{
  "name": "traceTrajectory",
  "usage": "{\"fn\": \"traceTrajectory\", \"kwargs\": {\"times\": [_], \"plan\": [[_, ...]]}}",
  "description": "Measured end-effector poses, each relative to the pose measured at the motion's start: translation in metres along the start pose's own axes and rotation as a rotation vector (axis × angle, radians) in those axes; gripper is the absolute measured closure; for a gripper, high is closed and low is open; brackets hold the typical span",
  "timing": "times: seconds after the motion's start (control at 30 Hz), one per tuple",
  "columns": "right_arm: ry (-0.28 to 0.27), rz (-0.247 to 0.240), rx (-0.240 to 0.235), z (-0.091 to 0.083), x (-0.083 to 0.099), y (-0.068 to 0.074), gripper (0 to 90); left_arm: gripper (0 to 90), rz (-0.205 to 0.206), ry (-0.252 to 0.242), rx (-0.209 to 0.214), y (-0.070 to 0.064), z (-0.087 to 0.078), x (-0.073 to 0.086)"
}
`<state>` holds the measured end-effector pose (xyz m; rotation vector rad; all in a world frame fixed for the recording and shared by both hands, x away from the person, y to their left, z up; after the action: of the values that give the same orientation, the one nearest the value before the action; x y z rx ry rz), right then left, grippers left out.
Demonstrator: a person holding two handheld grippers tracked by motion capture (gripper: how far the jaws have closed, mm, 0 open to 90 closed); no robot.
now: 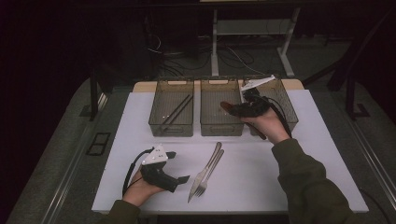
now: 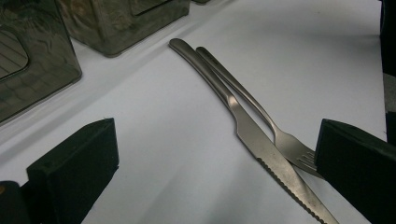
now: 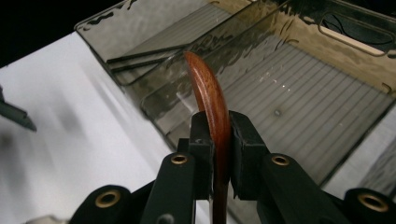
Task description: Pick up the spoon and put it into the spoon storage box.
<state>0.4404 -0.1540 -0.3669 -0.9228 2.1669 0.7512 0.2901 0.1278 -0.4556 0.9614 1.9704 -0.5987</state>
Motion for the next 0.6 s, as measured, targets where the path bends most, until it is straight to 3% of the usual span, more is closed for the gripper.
{"fn": "traceTrajectory", "kwargs": {"times": [0.6], "plan": [[-0.009,0.035,0.045,0.036,-0.049,-0.017,79.4,0.0,0.015,0.0,0.006,-0.002,0.0,-0.001]]}}
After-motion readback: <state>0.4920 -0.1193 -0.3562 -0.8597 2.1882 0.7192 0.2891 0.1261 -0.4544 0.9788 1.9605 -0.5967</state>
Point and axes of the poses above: each handheld gripper's, and its own axes: z roughly forward along the jaws, x roughly out of its underside, y roughly to its left, the point moved 4 cm from there along z, roughly forward along the jaws, and after that the axes turned 7 degrees about -x, right-handed, at the moved point
